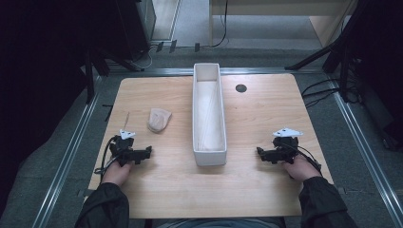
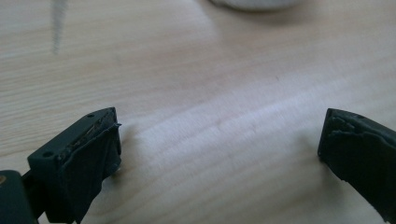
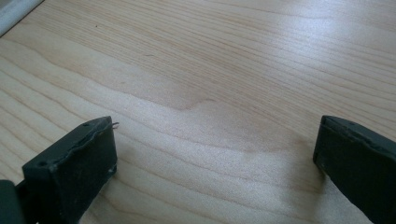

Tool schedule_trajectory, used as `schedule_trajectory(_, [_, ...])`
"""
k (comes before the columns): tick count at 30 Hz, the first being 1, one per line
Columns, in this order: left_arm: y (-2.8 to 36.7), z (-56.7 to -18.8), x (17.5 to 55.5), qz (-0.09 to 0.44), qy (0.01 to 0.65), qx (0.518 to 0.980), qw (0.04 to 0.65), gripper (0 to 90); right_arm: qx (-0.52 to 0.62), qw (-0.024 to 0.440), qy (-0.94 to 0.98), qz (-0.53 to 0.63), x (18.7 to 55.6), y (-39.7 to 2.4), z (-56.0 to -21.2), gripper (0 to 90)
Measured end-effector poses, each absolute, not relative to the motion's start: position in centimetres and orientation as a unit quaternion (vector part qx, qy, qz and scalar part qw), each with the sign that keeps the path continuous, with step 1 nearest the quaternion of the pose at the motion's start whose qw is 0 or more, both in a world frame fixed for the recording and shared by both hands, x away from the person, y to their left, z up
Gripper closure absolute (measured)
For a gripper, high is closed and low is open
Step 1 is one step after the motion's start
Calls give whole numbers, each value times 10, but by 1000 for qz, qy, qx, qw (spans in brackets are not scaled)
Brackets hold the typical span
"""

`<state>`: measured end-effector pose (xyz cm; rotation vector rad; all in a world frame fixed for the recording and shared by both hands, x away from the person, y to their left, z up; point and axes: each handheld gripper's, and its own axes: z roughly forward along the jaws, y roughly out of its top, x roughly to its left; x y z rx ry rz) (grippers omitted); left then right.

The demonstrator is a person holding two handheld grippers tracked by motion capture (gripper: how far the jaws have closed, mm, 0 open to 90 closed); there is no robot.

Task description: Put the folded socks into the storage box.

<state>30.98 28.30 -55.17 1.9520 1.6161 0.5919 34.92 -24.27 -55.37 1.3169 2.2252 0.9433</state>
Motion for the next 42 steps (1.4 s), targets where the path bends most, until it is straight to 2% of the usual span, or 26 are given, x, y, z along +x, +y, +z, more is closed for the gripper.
schedule_trajectory(2, [281,-545,315,188,601,739,237,0,469,193,793,337,349,-243,-554,0])
schedule_trajectory(6, [285,-536,317,146,596,746,258,14,469,194,793,337,349,-243,-554,0])
schedule_trajectory(7, [284,-533,316,157,594,745,260,119,470,193,793,337,349,-243,-554,0])
schedule_trajectory(8, [284,-530,316,165,590,744,265,126,469,194,793,337,349,-243,-554,0])
schedule_trajectory(13, [279,-521,313,132,590,743,288,119,469,193,793,337,349,-243,-554,0])
schedule_trajectory(16, [276,-515,310,136,570,751,303,0,468,193,793,337,349,-243,-554,0])
schedule_trajectory(20, [276,-507,306,112,545,757,342,0,469,193,793,337,349,-243,-554,0])
schedule_trajectory(23, [275,-505,306,112,556,755,329,0,468,193,794,337,349,-243,-554,0])
schedule_trajectory(27, [275,-504,305,106,561,755,324,130,469,193,793,337,349,-243,-554,0])
schedule_trajectory(29, [276,-503,307,90,562,756,323,155,469,193,793,337,349,-243,-554,0])
schedule_trajectory(34, [274,-506,313,69,561,764,313,162,468,193,794,337,350,-243,-554,0])
schedule_trajectory(42, [271,-503,316,75,556,766,314,162,466,193,796,337,350,-243,-554,0])
